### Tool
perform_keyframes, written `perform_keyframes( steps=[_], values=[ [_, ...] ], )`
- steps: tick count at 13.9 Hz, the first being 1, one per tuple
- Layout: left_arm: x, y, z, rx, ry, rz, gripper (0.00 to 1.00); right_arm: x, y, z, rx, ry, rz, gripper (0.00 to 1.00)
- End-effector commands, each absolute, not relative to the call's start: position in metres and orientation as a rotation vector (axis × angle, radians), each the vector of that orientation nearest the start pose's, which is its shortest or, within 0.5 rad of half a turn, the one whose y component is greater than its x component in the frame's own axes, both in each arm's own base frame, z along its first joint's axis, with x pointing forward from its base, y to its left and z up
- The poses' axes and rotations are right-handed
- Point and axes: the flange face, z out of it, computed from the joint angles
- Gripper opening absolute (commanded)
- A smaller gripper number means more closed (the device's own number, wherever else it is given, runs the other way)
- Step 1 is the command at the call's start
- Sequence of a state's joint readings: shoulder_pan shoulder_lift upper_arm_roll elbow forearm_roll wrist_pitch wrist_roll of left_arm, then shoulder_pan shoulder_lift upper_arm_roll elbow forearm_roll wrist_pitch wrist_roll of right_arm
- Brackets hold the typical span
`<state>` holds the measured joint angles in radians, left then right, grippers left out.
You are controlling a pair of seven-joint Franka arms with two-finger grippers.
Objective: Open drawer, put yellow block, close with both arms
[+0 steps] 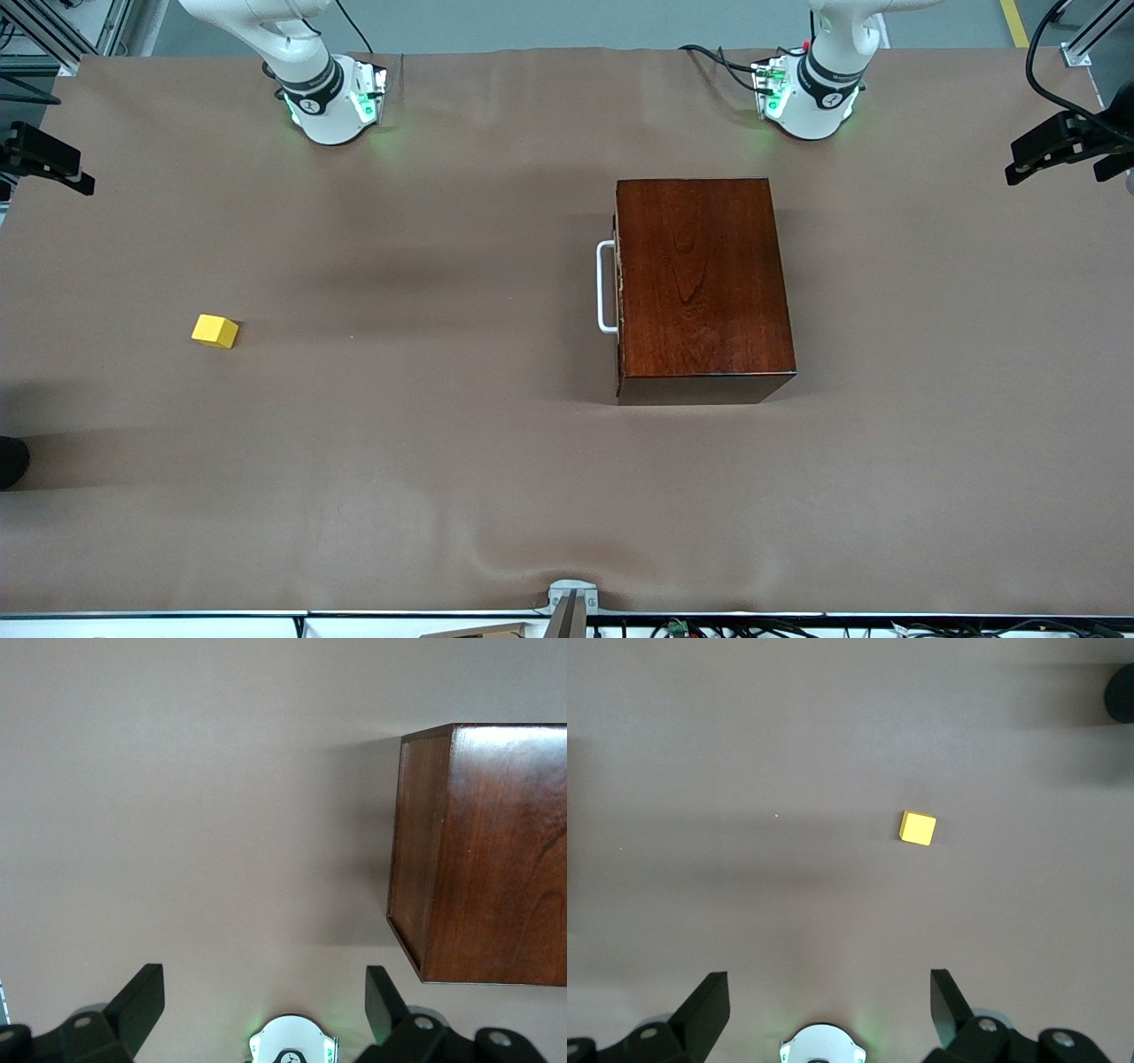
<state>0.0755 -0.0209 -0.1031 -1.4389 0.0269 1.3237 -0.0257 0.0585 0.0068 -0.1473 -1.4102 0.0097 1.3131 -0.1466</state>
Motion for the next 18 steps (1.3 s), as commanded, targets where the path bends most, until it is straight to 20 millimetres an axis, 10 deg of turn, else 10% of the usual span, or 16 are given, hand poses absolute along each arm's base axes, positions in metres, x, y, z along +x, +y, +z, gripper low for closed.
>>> perform_keyframes(
  steps=[1, 10, 18],
  values=[
    [0.514, -0.012, 0.682, -3.085, -0.017, 0.161, 1.00, 0.524, -0.048, 0.675, -3.104, -0.090, 0.160, 1.00],
    [0.517, -0.017, 0.678, -3.089, -0.014, 0.173, 1.00, 0.524, -0.048, 0.675, -3.104, -0.090, 0.160, 1.00],
    [0.524, -0.099, 0.653, -3.064, -0.112, 0.226, 1.00, 0.524, -0.048, 0.675, -3.104, -0.090, 0.160, 1.00]
  ],
)
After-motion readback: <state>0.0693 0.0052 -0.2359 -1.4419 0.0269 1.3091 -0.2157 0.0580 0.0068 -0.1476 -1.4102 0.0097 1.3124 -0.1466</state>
